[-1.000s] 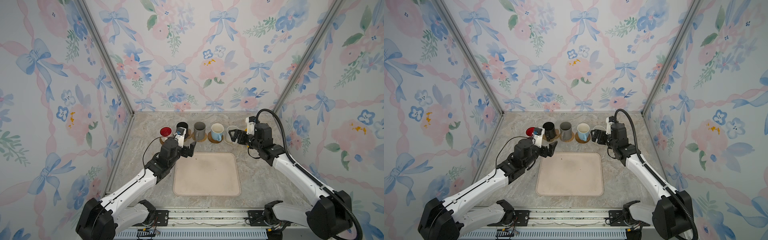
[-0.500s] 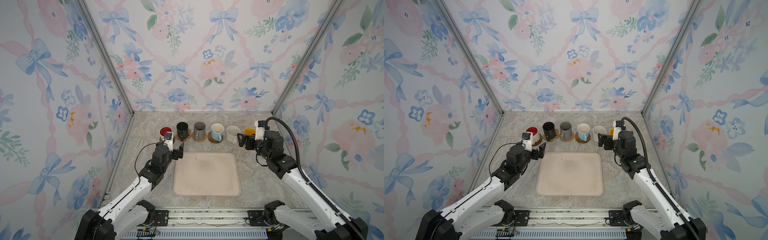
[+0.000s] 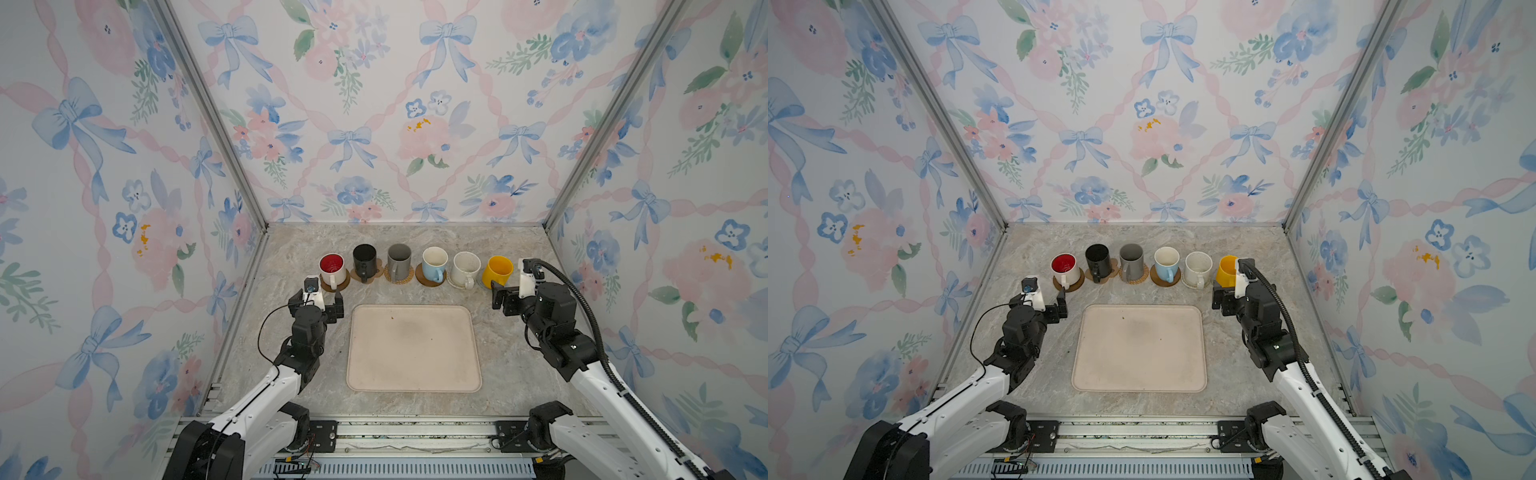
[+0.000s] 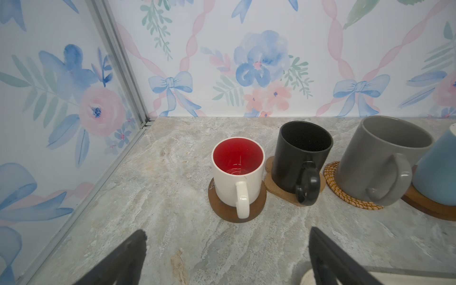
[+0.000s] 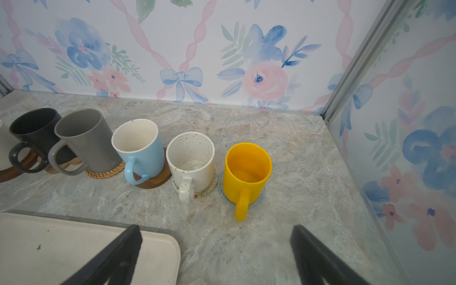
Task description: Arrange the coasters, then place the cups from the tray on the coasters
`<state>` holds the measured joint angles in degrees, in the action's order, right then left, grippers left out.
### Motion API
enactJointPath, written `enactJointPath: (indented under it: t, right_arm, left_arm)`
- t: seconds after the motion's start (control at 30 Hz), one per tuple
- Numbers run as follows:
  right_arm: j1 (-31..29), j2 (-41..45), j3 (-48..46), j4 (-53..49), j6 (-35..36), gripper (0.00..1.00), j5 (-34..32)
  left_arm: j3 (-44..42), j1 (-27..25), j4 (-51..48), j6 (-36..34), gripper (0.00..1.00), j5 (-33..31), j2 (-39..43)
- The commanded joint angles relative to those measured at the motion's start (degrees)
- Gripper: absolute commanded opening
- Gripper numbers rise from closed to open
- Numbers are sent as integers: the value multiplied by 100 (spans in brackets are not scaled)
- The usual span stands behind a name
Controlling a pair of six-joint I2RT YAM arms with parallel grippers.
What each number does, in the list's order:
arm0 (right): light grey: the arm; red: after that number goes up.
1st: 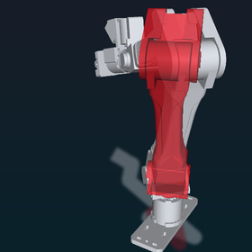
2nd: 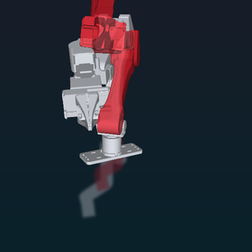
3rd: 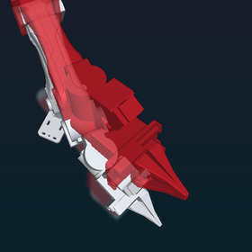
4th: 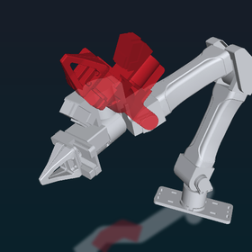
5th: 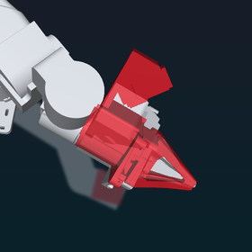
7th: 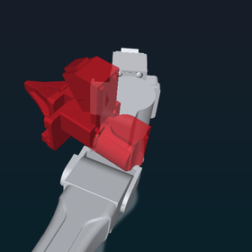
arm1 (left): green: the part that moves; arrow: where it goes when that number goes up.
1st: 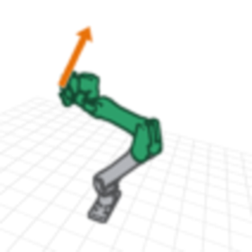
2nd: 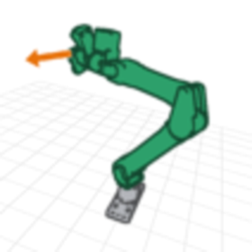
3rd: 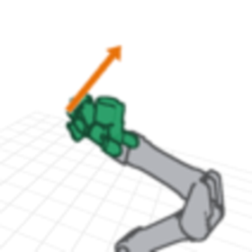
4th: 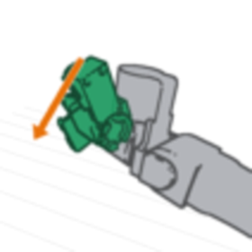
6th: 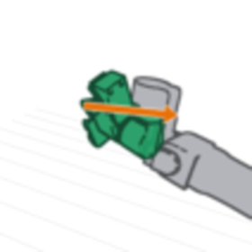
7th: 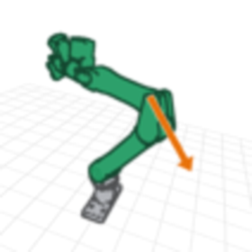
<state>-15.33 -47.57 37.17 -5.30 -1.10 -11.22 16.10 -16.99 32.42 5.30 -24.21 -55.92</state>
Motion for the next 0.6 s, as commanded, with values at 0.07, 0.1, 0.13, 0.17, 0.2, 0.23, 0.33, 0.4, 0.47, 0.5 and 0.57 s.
enactJointPath:
  t: [0.07,0.1,0.13,0.17,0.2,0.23,0.33,0.4,0.47,0.5,0.57]
  right_arm:
    - [478,-56,-390,638,501,97,129]
    - [610,-83,-519,839,516,97,282]
    - [745,-104,-707,1132,523,97,427]
    - [880,-139,-869,1439,511,97,559]
    - [1042,-191,-1046,1744,428,97,677]
    - [1220,-243,-1181,1973,305,97,818]
    - [1723,-452,-1465,2543,-98,97,1256]
    - [1968,-651,-1644,3003,-281,97,1461]
    - [2060,-878,-1757,3366,-332,97,1525]
    - [2067,-1017,-1799,3551,-326,97,1550]
    - [2072,-1290,-1846,3840,-315,97,1637]
  left_arm:
    - [-247,317,1125,-257,98,-244,-390]
    - [-312,361,1310,-265,98,-230,-489]
    - [-396,398,1541,-294,98,-200,-581]
    - [-472,423,1770,-322,98,-178,-677]
    - [-540,462,2004,-342,98,-143,-789]
    - [-584,501,2158,-353,98,-122,-903]
    - [-590,596,2407,-397,98,-79,-1229]
    - [-623,628,2666,-464,98,3,-1444]
    - [-700,660,3033,-515,98,101,-1676]
    - [-737,678,3227,-529,98,153,-1802]
    - [-784,711,3525,-547,98,234,-2048]
